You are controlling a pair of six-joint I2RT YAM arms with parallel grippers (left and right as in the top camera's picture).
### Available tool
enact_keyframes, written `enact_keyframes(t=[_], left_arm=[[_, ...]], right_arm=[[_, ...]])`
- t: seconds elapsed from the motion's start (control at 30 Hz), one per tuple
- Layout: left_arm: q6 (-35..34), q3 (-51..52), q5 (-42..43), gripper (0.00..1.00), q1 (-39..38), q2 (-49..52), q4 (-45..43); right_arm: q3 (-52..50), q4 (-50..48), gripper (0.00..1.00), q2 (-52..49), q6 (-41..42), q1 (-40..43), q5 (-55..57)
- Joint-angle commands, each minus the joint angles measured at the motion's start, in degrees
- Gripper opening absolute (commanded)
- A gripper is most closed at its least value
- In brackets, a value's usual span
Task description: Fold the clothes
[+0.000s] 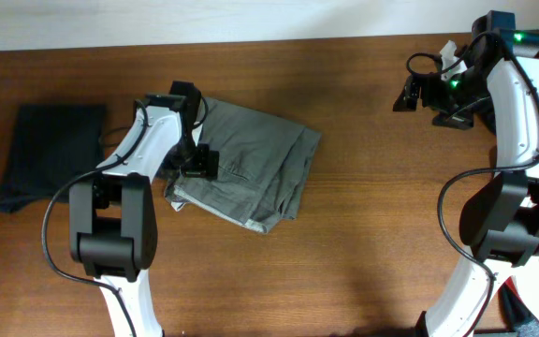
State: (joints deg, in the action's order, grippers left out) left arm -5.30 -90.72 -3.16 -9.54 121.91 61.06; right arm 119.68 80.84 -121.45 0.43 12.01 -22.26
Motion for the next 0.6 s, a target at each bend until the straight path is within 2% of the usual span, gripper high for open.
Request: enact_keyframes(t=[0.0, 0.23, 0.57], left_arm=[[1.07, 3.02, 0.42, 0.99, 0.48, -0.85, -2.47], [1.07, 8.61, 0.42, 0.99, 0.76, -0.85, -8.37], [0.22, 12.0, 0.44, 0.99, 0.76, -0.83, -10.43]], right_arm=[[0.37, 0.17, 0.99, 0.85, 0.02, -0.13, 0.48], [0.37, 0.2, 0.99, 0.85, 0.02, -0.13, 0.48], [0.37, 0.17, 0.99, 0.85, 0.02, -0.13, 0.48]])
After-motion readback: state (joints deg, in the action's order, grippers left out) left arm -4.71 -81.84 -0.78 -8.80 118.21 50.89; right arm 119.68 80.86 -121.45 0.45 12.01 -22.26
